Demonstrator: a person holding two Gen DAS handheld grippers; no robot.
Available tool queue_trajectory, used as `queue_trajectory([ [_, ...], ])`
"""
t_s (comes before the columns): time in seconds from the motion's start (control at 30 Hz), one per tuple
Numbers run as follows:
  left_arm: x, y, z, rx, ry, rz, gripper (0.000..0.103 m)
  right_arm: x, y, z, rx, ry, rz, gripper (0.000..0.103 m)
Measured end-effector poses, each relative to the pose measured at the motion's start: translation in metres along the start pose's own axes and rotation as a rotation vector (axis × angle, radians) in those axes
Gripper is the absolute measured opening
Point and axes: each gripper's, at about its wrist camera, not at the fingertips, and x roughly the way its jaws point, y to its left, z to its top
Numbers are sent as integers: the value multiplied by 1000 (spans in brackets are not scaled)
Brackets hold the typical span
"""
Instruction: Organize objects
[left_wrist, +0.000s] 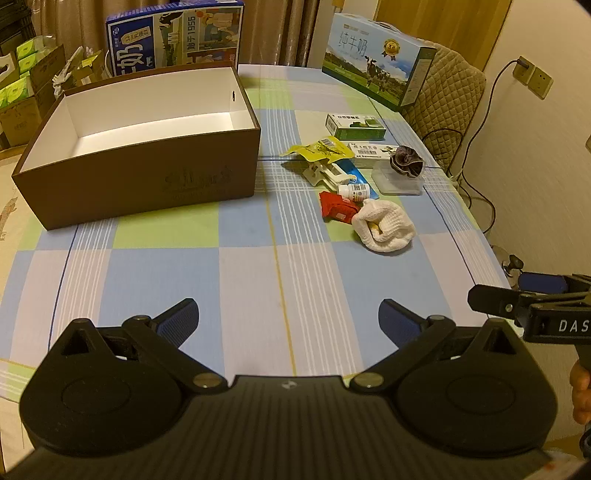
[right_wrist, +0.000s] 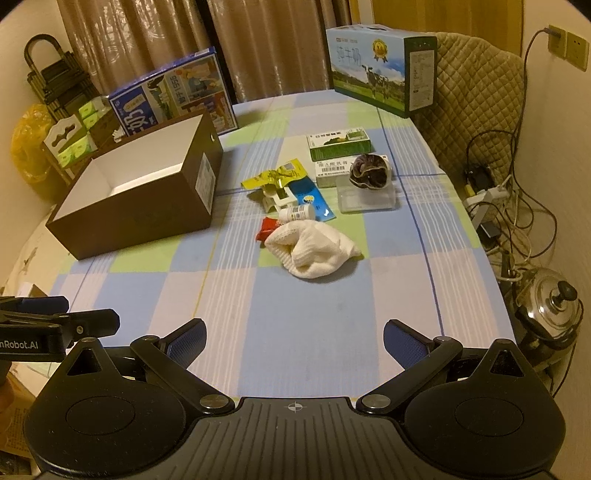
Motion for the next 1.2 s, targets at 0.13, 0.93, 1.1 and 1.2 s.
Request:
queue_trajectory([
  [0.13,4,2,3,-6,3,3,102,3,-3,3,-4,1,6,100],
  [0.93,29,-1,26,-29,27,21,102,27,-16,30,-40,24,23,100],
  [1.1,36,-3,32,-32,33,24,102,32,-19,35,-49,28,24,100],
  [1.2,40,-6,35,-34,38,24,102,36,-22,38,-51,29,24,100],
])
